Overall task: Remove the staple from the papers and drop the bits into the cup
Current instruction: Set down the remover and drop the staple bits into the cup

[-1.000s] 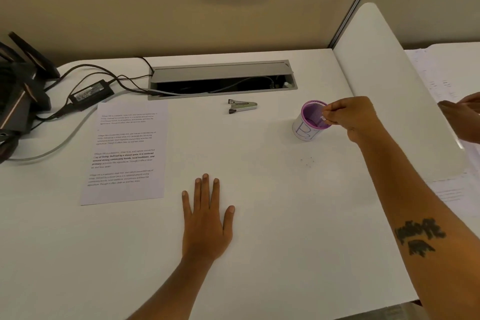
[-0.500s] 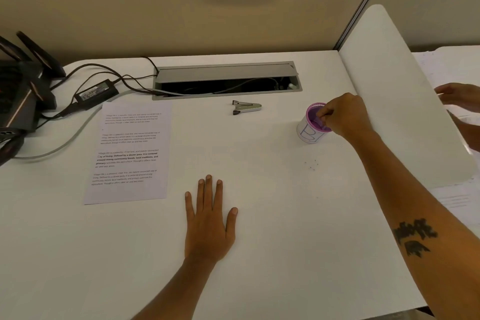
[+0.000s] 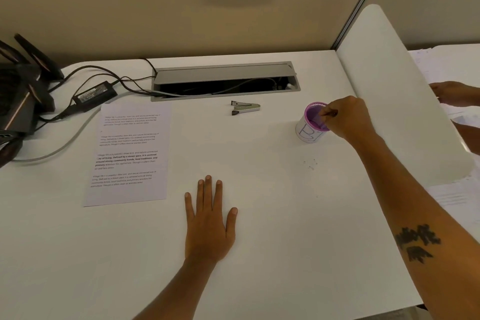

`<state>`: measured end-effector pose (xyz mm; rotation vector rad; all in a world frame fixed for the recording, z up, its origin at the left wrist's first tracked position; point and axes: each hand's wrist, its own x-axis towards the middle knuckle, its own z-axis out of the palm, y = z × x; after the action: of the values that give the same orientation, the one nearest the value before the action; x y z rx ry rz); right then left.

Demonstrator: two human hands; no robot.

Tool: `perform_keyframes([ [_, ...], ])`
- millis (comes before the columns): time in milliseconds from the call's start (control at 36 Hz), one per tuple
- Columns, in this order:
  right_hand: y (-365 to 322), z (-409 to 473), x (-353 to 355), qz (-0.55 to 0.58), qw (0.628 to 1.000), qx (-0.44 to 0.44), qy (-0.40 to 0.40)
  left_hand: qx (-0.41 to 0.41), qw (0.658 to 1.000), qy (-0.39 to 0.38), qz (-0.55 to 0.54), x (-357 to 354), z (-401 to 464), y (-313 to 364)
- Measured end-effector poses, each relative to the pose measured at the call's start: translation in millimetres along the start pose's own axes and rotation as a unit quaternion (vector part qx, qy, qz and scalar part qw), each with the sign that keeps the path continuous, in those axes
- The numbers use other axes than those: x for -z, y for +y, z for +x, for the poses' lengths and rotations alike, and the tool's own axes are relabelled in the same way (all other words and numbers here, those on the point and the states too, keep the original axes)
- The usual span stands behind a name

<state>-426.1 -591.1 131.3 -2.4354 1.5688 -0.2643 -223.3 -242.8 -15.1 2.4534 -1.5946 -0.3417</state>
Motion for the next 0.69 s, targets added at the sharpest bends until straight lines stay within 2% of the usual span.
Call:
perform_keyframes([
  [111,2.2,-14.8,1.5,0.053,0.996,0.006,0.077,0.0,1.0,0.002,0.002,0.2,1.1,-0.2],
  [278,6.5,-61.6,-16.4,0.18,0.963,-0.069,0.189,0.001,1.0,0.0,0.003,0.9,0.5,0.8],
  [389,14.8,-102.5,-49.0,0.174,0.955,-0.077,0.226,0.002,1.0,0.0,-0.001,0.8,0.5,0.3],
  [444,25.1,-118.8,-68.1,0.151,0.966,-0.08,0.194,0.001,1.0,0.002,-0.005,0.8,0.3,0.2],
  [528,41.9,-132.3,-90.7,0.073,0.988,-0.1,0.092,0.0,1.0,0.001,-0.001,0.6,0.4,0.4],
  [583,49.7,-135.3,-98.0,0.023,0.992,-0.122,0.017,0.0,1.0,-0.001,0.001,0.7,0.3,0.4],
  [694,60.0,-137.5,-111.2,-0.064,0.991,-0.095,-0.074,0.001,1.0,-0.001,0.001,1.0,0.5,0.4],
])
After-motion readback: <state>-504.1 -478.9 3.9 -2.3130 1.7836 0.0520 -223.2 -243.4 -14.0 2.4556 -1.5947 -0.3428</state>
